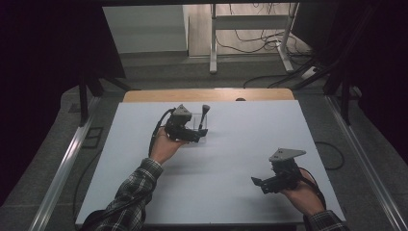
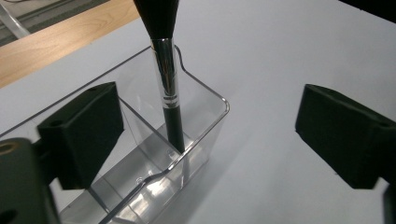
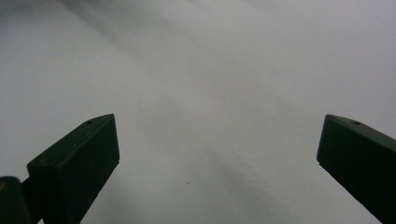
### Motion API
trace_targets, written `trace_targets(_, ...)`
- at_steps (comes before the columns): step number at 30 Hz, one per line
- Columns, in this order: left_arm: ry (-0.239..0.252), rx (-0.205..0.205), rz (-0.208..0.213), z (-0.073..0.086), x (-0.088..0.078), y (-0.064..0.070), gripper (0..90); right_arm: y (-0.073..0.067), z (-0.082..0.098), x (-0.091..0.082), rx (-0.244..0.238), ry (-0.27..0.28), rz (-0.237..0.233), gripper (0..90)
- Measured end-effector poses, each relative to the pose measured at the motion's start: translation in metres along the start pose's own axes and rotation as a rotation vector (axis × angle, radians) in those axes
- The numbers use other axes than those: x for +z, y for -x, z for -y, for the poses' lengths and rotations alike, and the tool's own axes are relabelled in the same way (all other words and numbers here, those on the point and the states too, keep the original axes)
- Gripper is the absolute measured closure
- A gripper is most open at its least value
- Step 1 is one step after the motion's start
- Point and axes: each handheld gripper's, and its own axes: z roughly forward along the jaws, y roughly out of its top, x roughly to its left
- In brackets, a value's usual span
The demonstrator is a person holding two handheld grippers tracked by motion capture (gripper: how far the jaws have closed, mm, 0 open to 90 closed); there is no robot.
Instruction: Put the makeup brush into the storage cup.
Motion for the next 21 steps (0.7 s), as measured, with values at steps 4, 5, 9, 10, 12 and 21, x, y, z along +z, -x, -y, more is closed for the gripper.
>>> trace_targets(4,-0.006,-0.005,0.002,0.000,-0.002,-0.001,5.0,0.000,0.000,0.000,0.008,0.002,-0.003,0.0)
trace_targets(5,-0.008,-0.004,0.003,0.000,-0.003,-0.001,4.6,0.001,0.000,0.000,0.010,0.002,-0.005,0.0)
trace_targets(9,-0.009,0.006,0.005,-0.001,-0.007,0.000,3.4,0.001,0.000,0.000,0.014,0.002,-0.006,0.0)
trace_targets(10,-0.010,0.009,0.003,-0.001,-0.007,0.001,3.2,0.001,0.000,0.000,0.015,0.003,-0.007,0.0)
trace_targets(12,-0.009,0.013,0.006,-0.001,-0.009,0.002,2.9,0.001,0.000,0.000,0.016,0.005,-0.006,0.0)
trace_targets(21,-0.004,0.029,0.013,0.003,-0.015,0.006,2.5,0.002,0.000,-0.001,0.023,0.011,-0.006,0.0)
